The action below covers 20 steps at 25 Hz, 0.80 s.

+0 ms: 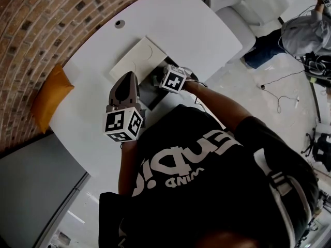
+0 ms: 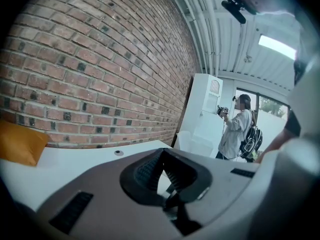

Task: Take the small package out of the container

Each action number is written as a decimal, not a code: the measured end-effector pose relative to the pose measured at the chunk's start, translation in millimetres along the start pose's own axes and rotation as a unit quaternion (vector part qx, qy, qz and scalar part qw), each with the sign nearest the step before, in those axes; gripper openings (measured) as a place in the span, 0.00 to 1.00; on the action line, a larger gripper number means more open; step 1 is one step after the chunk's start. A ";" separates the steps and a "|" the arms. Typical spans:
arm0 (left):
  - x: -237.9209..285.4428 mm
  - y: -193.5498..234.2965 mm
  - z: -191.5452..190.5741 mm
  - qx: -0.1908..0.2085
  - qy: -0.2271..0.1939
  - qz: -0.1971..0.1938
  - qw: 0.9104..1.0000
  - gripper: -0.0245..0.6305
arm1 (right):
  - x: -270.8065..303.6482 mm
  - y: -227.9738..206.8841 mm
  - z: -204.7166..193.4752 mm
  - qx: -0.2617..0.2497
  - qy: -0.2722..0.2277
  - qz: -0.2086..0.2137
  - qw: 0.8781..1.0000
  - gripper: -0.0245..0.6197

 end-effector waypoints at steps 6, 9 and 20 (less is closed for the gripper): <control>-0.7 1.1 -1.4 0.001 0.001 0.001 1.000 0.05 | -22.2 6.8 11.9 -0.028 -0.023 -0.016 0.999 0.06; -0.5 1.8 -1.9 0.000 0.003 0.000 1.000 0.05 | -24.4 11.5 11.8 -0.028 -0.031 -0.008 0.999 0.06; -0.3 -0.8 -3.1 0.002 0.004 -0.004 1.000 0.05 | -60.8 18.8 12.1 -0.021 -0.073 -0.011 0.997 0.05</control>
Point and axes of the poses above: the fingertips, and each gripper's own axes: x forward along the fingers, y to its left, z out of its top, the point moved 4 cm from there along -x, backward along the fingers, and after that the axes turned 11 degrees about y, right-handed, at the moved point
